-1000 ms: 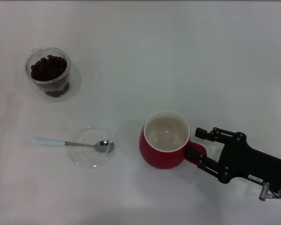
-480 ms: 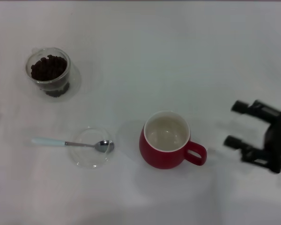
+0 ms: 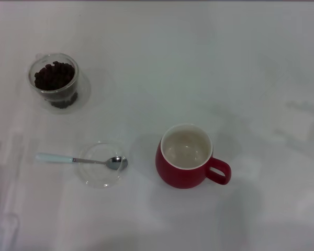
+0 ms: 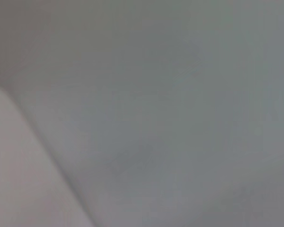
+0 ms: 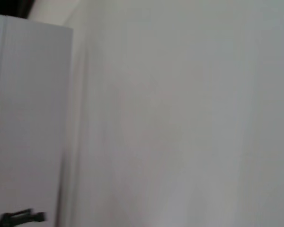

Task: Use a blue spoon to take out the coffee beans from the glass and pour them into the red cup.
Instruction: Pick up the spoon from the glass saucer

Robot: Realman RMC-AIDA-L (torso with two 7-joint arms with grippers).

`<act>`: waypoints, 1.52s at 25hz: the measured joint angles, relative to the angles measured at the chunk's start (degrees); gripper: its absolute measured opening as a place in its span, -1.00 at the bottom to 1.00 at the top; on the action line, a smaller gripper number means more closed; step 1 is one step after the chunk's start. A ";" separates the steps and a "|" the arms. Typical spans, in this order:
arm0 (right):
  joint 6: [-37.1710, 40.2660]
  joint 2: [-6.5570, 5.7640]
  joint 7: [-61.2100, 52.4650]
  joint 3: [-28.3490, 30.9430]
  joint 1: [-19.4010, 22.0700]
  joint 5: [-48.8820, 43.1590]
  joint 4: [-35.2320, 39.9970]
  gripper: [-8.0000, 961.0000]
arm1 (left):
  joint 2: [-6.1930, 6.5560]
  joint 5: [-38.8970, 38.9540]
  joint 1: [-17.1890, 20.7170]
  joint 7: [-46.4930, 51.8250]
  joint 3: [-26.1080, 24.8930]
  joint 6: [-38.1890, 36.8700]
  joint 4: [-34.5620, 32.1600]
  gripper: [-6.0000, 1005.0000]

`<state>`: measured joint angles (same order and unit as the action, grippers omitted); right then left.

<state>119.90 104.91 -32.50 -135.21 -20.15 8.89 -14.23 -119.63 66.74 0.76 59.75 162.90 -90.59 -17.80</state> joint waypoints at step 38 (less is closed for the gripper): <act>-3.10 0.86 -3.02 -0.33 -1.87 11.93 -3.34 0.65 | -0.25 -15.68 -4.44 7.55 0.04 17.01 -4.05 0.75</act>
<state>116.79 105.77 -35.52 -135.54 -22.02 20.82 -17.57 -119.88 51.06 -3.68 67.30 162.94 -73.58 -21.85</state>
